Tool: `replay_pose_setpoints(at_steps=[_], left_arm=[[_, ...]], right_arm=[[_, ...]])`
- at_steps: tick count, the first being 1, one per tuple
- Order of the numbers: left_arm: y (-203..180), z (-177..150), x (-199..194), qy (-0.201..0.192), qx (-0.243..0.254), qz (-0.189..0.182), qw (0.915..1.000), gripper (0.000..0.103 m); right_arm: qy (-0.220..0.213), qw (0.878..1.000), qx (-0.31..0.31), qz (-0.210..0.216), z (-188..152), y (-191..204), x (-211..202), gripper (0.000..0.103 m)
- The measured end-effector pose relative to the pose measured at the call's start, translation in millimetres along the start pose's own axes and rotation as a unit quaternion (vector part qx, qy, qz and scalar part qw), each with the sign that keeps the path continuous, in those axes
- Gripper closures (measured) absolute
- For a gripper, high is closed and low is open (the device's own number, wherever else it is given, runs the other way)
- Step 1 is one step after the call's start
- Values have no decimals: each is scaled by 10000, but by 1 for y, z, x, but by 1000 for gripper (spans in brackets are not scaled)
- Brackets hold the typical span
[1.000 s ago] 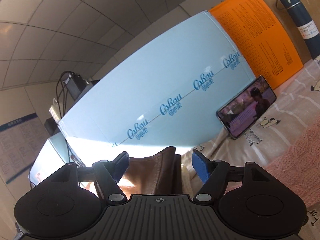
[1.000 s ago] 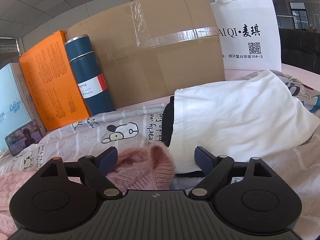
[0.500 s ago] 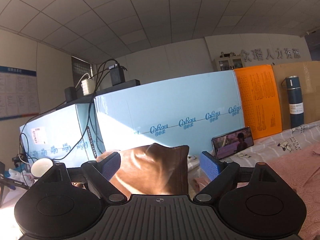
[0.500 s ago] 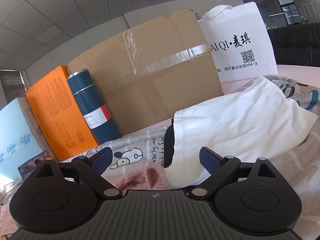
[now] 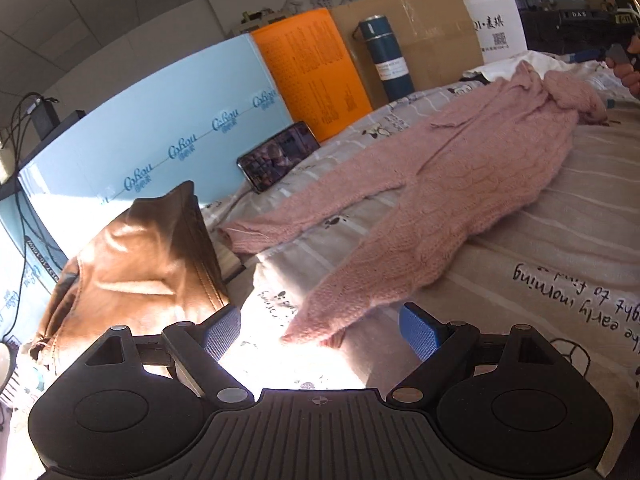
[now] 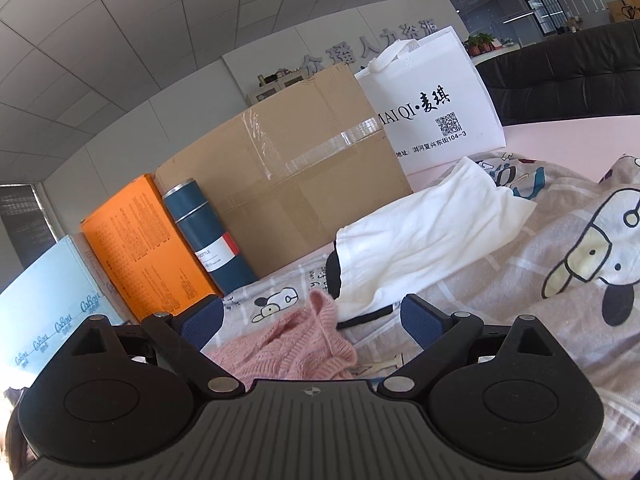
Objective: Fold clothes
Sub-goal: 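Release and smooth the sweater flat, then grasp its hem with the left gripper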
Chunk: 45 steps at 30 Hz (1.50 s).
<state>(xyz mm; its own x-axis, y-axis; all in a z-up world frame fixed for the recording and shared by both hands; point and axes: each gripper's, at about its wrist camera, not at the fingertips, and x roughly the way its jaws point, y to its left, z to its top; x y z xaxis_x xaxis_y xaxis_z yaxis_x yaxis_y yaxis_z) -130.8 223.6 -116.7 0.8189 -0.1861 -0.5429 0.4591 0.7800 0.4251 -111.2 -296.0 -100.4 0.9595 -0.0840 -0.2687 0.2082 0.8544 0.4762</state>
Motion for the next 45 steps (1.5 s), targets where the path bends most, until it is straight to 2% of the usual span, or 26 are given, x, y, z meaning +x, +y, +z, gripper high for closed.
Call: replay_pose_setpoints(at_steps=[1, 3, 6, 10, 12, 15, 17, 21, 25, 27, 29, 33, 35, 37, 38, 40, 42, 44, 45], left_arm=[[-5, -1, 6, 101, 168, 9, 9998, 14], [-9, -2, 14, 23, 300, 96, 9995, 14], [2, 1, 16, -142, 27, -137, 9998, 14], [11, -2, 34, 84, -27, 381, 9992, 14], [17, -5, 37, -13, -161, 654, 9977, 14], [21, -2, 44, 5, -187, 1609, 9868, 14], [21, 4, 50, -42, -142, 2064, 9784, 14], [7, 24, 62, -322, 101, 2240, 9740, 14], [-19, 48, 63, -930, 354, 1958, 9756, 14], [-33, 57, 59, -1297, 560, 1529, 9781, 14], [-47, 63, 56, -1320, 793, 1132, 9816, 14], [-54, 68, 51, -1062, 682, 1298, 9835, 14], [-41, 71, 40, -1102, -216, 1213, 9862, 14], [-27, 74, 39, -1057, -1144, 774, 9848, 14], [-20, 76, 42, -1006, -1553, 518, 9814, 14], [-11, 79, 54, -806, -2199, 6, 9722, 15], [-3, 82, 71, -599, -2779, -625, 9567, 15], [2, 83, 93, -227, -3201, -945, 9424, 15], [2, 82, 102, -55, -3273, -931, 9403, 15]], right_arm=[[59, 9999, -49, 69, -3, 3, -4, 7], [131, 9994, -197, 261, -10, 9, -10, 7], [269, 9977, -444, 428, -22, 21, -14, 7], [583, 9949, -619, 544, -36, 31, -10, 7], [776, 9931, -609, 637, -42, 36, -5, 7], [999, 9893, -637, 850, -51, 45, 3, 7], [1091, 9865, -716, 988, -57, 53, 8, 7], [1154, 9823, -990, 1096, -68, 65, 13, 7], [1230, 9816, -885, 1164, -70, 60, 15, 7], [1233, 9821, -763, 1199, -69, 56, 15, 6], [1242, 9822, -698, 1222, -69, 54, 15, 6], [1261, 9819, -636, 1264, -68, 52, 16, 6], [1254, 9818, -588, 1296, -68, 50, 16, 6], [1268, 9815, -535, 1334, -68, 49, 16, 6], [1282, 9812, -521, 1347, -68, 48, 17, 6], [1300, 9808, -507, 1363, -68, 48, 17, 6], [1288, 9810, -487, 1368, -68, 48, 16, 6], [1279, 9812, -458, 1374, -68, 46, 16, 6], [1275, 9813, -434, 1372, -68, 46, 16, 6]])
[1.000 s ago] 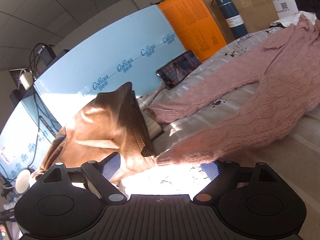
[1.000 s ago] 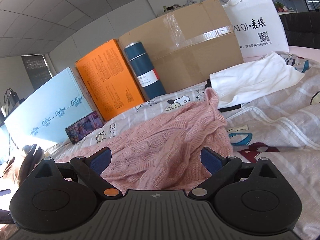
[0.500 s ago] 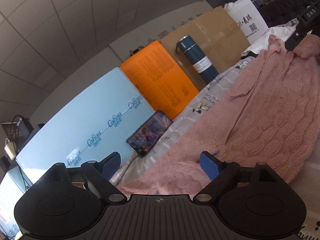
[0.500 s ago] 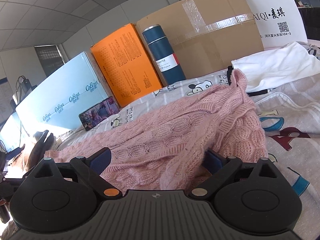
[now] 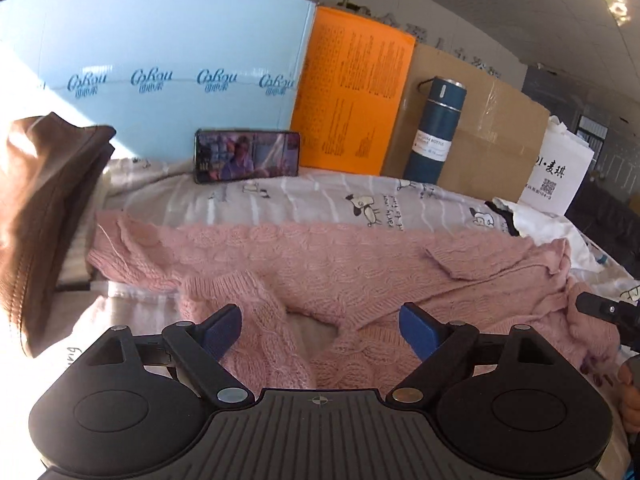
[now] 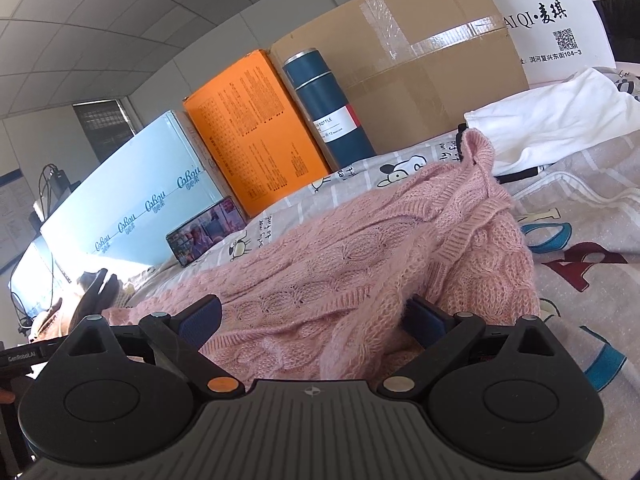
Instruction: Fold clothes
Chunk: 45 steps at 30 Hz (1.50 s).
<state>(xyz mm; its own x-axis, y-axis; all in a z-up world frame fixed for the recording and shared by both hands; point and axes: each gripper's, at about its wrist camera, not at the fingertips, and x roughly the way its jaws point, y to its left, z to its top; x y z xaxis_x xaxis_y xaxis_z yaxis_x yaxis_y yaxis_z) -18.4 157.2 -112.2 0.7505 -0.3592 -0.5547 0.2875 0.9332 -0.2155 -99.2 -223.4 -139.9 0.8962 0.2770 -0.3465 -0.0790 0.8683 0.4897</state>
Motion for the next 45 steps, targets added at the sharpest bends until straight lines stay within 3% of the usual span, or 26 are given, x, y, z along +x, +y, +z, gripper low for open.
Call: replay_pose_setpoints(at_steps=[2, 4, 5, 6, 9, 10, 15, 18, 24, 25, 27, 29, 31, 34, 37, 39, 41, 44, 45], left_arm=[[3, -5, 12, 182, -26, 211, 9996, 19], [8, -12, 15, 135, 54, 378, 9992, 35], [10, -15, 15, 106, 87, 458, 9989, 48], [13, -16, 12, 50, 70, 514, 9986, 68], [22, -18, 0, -119, 22, 681, 9976, 93], [25, -18, -5, -200, 13, 737, 9971, 95], [18, -24, -58, -1141, 612, 1276, 9833, 95], [23, -30, -76, -1157, 575, 1485, 9804, 95], [51, -60, -87, -662, 217, 2097, 9753, 88], [54, -61, -88, -602, 154, 2252, 9723, 84], [58, -62, -89, -512, 162, 2623, 9635, 52], [58, -62, -90, -517, 265, 2858, 9565, 35], [49, -58, -92, -725, 456, 2860, 9544, 27], [28, -51, -91, -1203, 848, 2436, 9586, 25], [-8, -48, -82, -1564, 1506, 1346, 9668, 16], [-36, -49, -72, -1519, 2044, 690, 9646, 15], [-63, -50, -62, -1467, 2575, 56, 9551, 15], [-105, -60, -47, -1454, 3487, -335, 9253, 15], [-112, -63, -43, -1422, 3622, -469, 9200, 15]], right_arm=[[-29, 10000, 41, -3, 0, -1, -1, 6], [-44, 10000, 79, 32, 0, -3, -2, 6], [-41, 9999, 96, 46, 0, -4, -2, 6], [-34, 9999, 104, 53, 0, -4, -2, 6], [-30, 9999, 100, 56, 0, -4, -1, 6], [-33, 9999, 105, 58, 0, -4, -1, 6], [-44, 9999, 136, 71, 0, -4, -2, 5], [-55, 9999, 149, 65, -1, -5, -2, 5], [-93, 9998, 190, 42, -1, -6, -5, 5], [-90, 9998, 198, 47, -1, -7, -5, 5], [-104, 9997, 216, 64, -1, -7, -5, 5], [-158, 9995, 257, 97, 0, -8, -7, 5], [-300, 9988, 343, 170, 1, -9, -14, 6], [-544, 9963, 576, 338, 4, -14, -32, 5], [-777, 9942, 683, 283, 7, -18, -52, 5], [-957, 9934, 614, 121, 9, -19, -65, 5], [-1112, 9919, 610, -18, 11, -22, -78, 5], [-1239, 9892, 751, -208, 14, -29, -89, 6], [-1240, 9889, 779, -253, 15, -31, -90, 6]])
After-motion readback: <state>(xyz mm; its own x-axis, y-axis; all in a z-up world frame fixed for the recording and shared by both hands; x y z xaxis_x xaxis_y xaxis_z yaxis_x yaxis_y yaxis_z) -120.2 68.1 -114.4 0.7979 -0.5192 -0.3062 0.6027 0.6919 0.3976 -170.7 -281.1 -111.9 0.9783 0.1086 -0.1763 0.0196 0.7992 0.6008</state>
